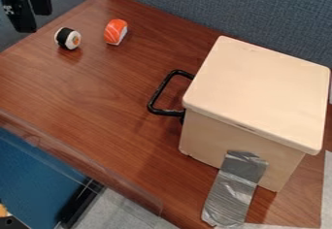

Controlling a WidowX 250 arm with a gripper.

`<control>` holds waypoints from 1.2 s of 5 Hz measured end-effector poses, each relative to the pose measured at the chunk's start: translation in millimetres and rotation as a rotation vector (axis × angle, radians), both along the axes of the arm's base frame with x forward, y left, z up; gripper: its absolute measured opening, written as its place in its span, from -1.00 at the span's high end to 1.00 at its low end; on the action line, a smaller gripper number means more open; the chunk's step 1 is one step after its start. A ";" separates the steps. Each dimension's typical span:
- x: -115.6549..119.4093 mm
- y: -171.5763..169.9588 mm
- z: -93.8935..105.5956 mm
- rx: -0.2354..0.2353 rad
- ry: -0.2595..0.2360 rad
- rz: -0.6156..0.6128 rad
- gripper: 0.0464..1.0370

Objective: Open the drawer.

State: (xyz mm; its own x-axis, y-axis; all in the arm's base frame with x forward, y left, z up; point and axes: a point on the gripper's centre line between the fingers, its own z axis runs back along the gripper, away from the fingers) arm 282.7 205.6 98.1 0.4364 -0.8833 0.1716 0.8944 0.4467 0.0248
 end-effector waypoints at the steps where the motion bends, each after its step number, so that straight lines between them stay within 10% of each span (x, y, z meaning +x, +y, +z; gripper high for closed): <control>1: -2.6 -2.5 -14.1 -0.028 0.031 0.000 -0.93; 4: -35.6 -82.2 -17.4 -0.040 -0.044 0.161 -0.93; 6: -35.0 -138.0 -23.6 -0.009 -0.040 0.625 -0.93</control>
State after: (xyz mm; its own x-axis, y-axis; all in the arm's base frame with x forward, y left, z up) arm 247.7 67.7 74.5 0.8630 -0.4616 0.2052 0.4625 0.8854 0.0465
